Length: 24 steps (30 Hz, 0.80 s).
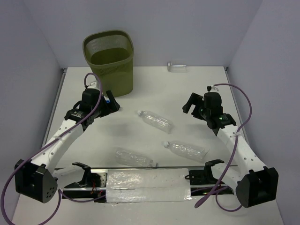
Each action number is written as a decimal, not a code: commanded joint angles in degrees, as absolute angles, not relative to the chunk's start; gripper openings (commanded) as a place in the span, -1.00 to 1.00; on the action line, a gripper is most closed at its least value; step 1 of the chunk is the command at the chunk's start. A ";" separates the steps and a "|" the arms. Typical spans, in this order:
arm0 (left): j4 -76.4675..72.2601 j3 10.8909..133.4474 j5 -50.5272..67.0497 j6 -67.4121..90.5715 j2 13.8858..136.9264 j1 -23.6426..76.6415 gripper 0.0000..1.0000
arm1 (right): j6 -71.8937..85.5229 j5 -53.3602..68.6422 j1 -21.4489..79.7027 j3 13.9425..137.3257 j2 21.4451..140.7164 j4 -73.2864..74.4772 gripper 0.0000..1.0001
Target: Put the plastic bottles in the bin
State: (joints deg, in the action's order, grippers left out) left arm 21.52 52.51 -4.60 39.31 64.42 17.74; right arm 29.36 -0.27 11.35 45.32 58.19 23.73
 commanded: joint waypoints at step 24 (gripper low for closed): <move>14.79 48.87 -0.45 66.53 74.70 -5.44 0.94 | 28.74 -0.96 11.16 45.00 55.28 23.02 1.00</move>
